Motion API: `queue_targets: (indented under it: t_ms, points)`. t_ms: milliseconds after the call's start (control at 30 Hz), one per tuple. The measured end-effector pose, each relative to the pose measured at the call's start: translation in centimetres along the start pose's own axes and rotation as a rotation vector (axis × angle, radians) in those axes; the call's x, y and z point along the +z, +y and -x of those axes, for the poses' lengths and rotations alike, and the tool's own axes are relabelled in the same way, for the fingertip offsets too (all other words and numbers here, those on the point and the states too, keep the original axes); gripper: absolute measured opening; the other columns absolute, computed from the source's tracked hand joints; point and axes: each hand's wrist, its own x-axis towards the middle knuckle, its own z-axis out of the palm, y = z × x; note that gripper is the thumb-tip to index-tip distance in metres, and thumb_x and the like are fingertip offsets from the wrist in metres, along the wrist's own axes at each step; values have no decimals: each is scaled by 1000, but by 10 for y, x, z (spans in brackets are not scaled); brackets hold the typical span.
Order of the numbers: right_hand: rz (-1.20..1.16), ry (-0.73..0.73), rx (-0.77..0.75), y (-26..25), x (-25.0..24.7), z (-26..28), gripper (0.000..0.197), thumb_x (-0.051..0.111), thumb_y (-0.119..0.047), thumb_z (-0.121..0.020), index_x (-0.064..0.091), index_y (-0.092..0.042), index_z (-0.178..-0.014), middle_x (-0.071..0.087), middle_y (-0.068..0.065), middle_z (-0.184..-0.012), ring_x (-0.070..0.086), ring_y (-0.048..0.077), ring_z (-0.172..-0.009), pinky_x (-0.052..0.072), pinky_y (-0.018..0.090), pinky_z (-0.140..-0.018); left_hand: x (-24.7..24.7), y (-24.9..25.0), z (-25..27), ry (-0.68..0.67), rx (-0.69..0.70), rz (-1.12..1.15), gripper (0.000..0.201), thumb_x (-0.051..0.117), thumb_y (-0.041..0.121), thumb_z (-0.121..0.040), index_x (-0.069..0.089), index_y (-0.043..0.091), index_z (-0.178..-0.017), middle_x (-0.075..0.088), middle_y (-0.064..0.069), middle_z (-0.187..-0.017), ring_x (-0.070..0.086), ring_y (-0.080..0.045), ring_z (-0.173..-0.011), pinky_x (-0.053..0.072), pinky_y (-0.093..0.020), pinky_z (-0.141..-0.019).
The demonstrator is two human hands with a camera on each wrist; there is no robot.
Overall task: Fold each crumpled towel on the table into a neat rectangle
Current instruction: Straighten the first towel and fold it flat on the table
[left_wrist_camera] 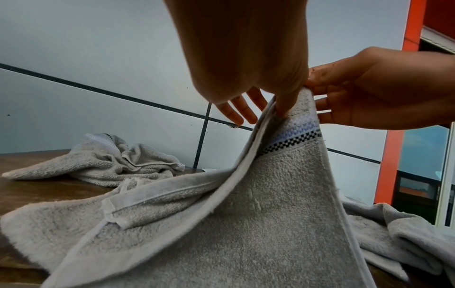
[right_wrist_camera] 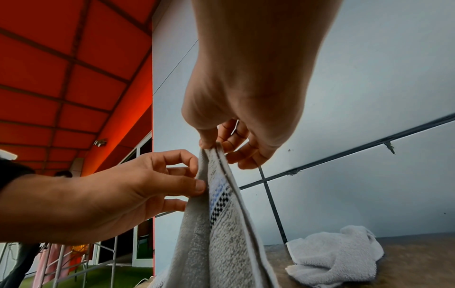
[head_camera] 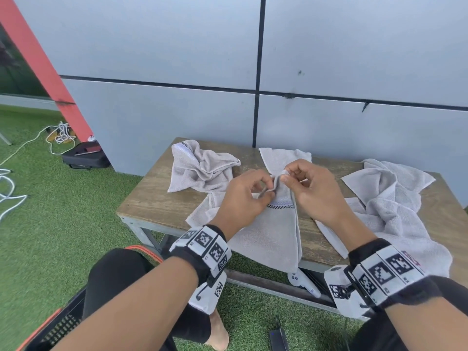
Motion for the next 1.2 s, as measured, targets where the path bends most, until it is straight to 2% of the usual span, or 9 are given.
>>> queue_targets:
  t_ms: [267, 367, 500, 633, 767, 833, 933, 1067, 1200]
  points:
    - [-38, -45, -6, -8, 3, -6, 7, 67, -12, -94, 64, -12, -87, 62, 3, -80, 57, 10, -73, 44, 14, -67, -2, -8, -4, 24, -98, 21, 23, 77, 11, -81, 66, 31, -86, 67, 6, -92, 62, -13, -80, 54, -34, -79]
    - [-58, -56, -20, -14, 2, -7, 7, 67, -12, -94, 64, -13, -87, 63, 4, -81, 57, 11, -75, 46, 16, -69, -8, -12, -6, -46, -141, -7, 11, 74, 18, -85, 70, 14, -75, 66, -5, -82, 61, -20, -75, 51, -41, -75]
    - [-56, -23, -25, -17, -4, -12, 9, 67, -12, -93, 64, -13, -85, 61, 2, -79, 55, 11, -73, 46, 17, -67, -20, -14, -8, -114, -238, -34, 23, 72, 25, -91, 74, 8, -76, 68, -3, -77, 61, -17, -71, 49, -37, -73]
    - [-74, 40, 1, -11, -16, -19, 12, 68, -13, -94, 65, -18, -83, 60, -10, -72, 54, 3, -67, 42, 14, -67, -43, -18, -10, -171, -335, -57, 15, 74, 27, -90, 77, 17, -79, 66, 10, -75, 55, -7, -68, 44, -23, -68]
    - [-188, 111, 13, -7, -31, -28, 10, 67, -15, -95, 66, -17, -86, 61, 0, -76, 54, 11, -71, 46, 28, -70, -66, -30, -15, -190, -374, -124, 9, 78, 28, -86, 76, 23, -78, 70, -6, -81, 60, -21, -71, 50, -36, -72]
    - [-235, 159, 6, -9, -38, -33, 11, 67, -15, -96, 66, -20, -86, 61, 3, -78, 54, 15, -73, 46, 33, -71, -75, -32, -18, -197, -392, -150, 15, 81, 27, -83, 74, 25, -71, 70, -9, -76, 57, -19, -65, 49, -39, -66]
    - [-272, 224, 11, -11, -50, -41, 8, 67, -20, -95, 67, -19, -87, 60, 9, -80, 53, 21, -73, 46, 40, -73, -91, -33, -22, -197, -419, -171, 19, 83, 24, -81, 72, 23, -66, 63, 0, -63, 50, -7, -56, 40, -23, -56]
    - [-264, 308, 61, -7, -67, -50, 12, 68, -39, -84, 68, -28, -79, 60, 3, -78, 52, 17, -71, 44, 39, -73, -113, -28, -26, -168, -405, -156, 12, 84, 20, -80, 78, 10, -80, 70, -1, -70, 54, -2, -60, 41, -17, -62]
    - [-262, 331, 77, -2, -78, -53, 13, 67, -26, -92, 68, -27, -79, 59, -3, -72, 51, 11, -66, 43, 36, -72, -126, -21, -31, -156, -368, -188, 10, 83, 17, -81, 79, 8, -84, 70, -6, -74, 53, -2, -62, 42, -14, -63]
